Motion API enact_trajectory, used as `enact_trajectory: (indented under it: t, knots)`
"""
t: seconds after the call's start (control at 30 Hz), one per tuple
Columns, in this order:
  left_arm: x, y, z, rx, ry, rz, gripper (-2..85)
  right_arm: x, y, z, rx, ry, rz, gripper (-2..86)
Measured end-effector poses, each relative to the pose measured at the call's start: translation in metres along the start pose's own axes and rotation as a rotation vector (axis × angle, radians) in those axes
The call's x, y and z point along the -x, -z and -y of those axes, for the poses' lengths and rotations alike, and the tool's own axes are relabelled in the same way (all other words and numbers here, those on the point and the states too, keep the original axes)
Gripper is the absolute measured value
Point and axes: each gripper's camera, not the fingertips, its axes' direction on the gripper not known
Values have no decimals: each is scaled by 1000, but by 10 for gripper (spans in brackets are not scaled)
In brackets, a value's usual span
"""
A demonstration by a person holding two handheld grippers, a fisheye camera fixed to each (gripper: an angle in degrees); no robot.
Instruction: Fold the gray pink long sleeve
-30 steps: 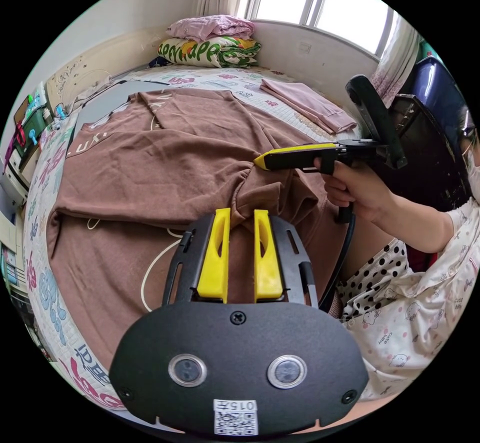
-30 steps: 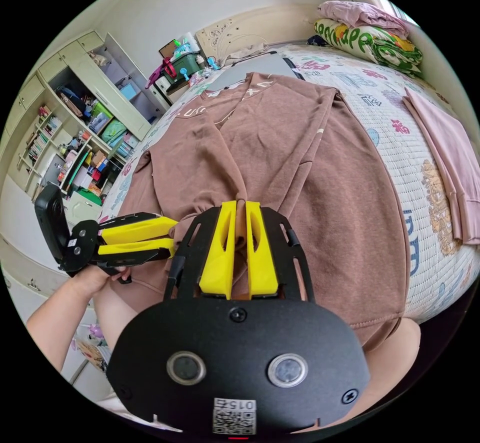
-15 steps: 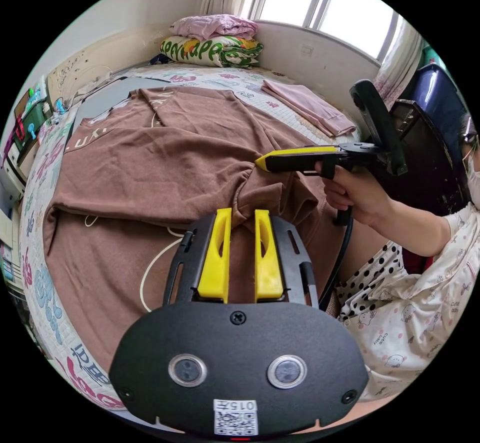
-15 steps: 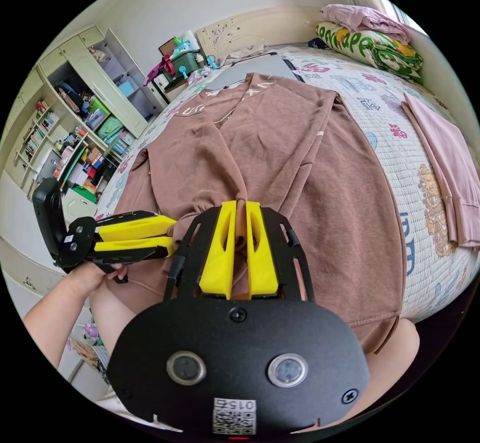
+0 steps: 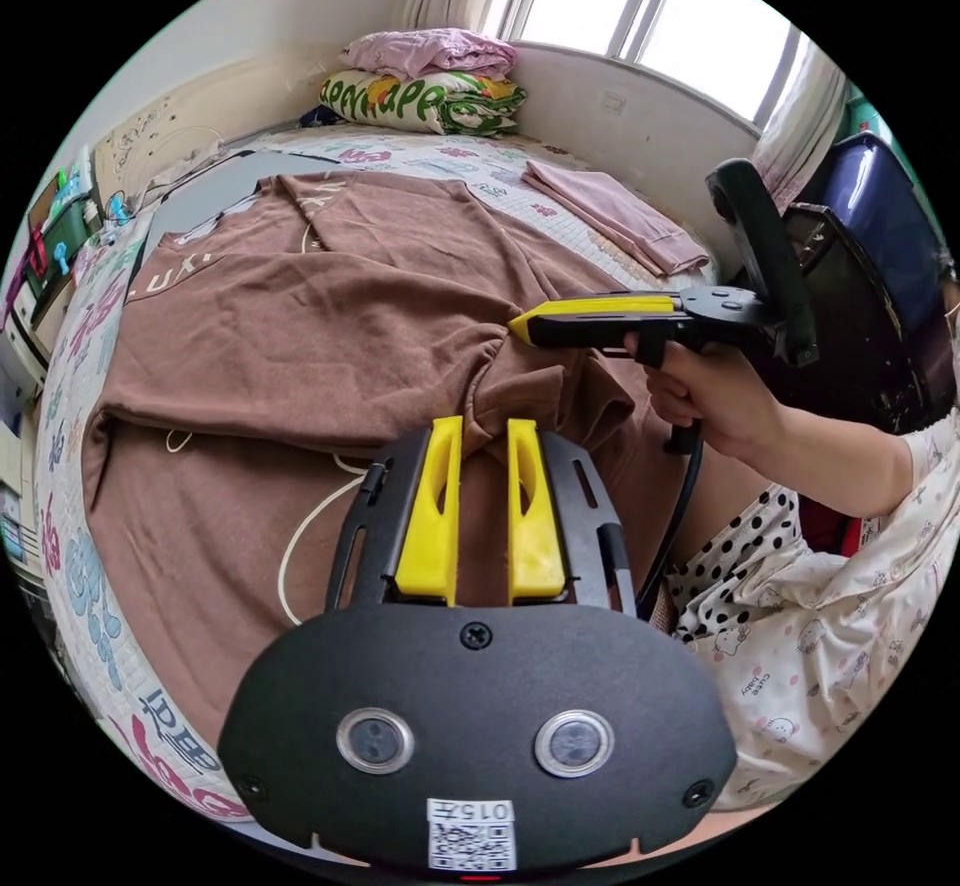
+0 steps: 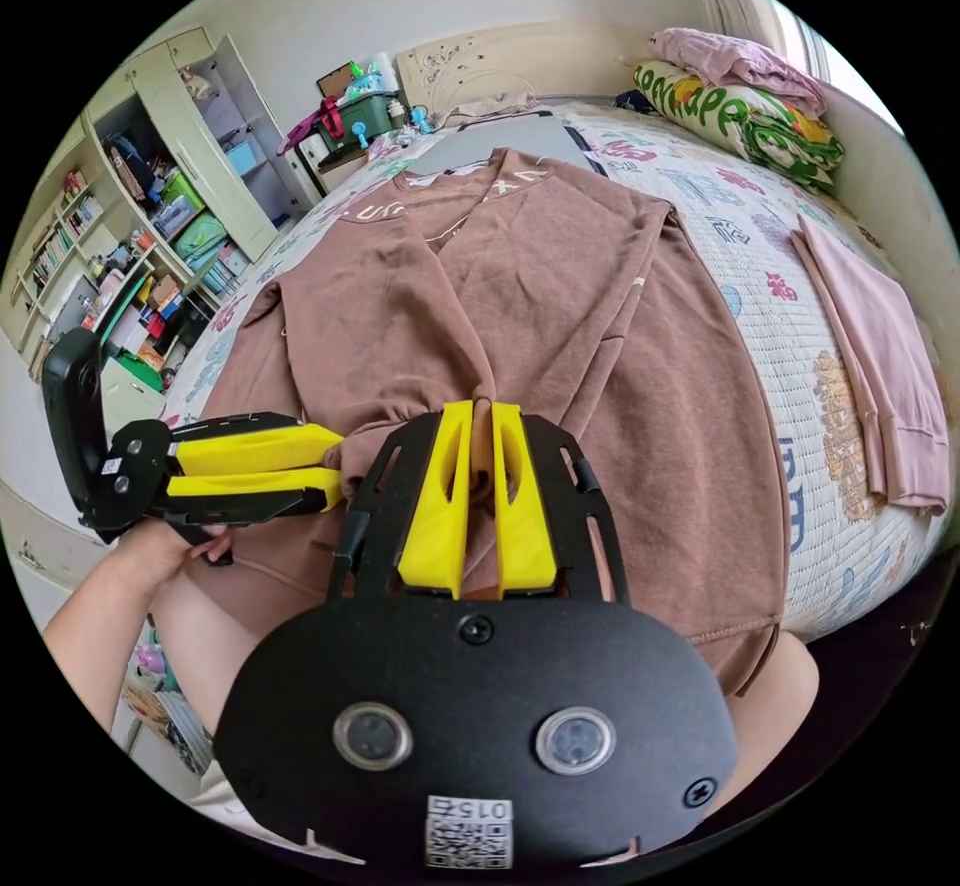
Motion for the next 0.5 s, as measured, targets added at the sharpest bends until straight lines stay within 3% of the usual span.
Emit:
enact_trajectory:
  t: [0.5]
  knots:
    - [-12, -25, 12, -6, 7, -30, 74, 86, -33, 21, -13, 71, -158, 42]
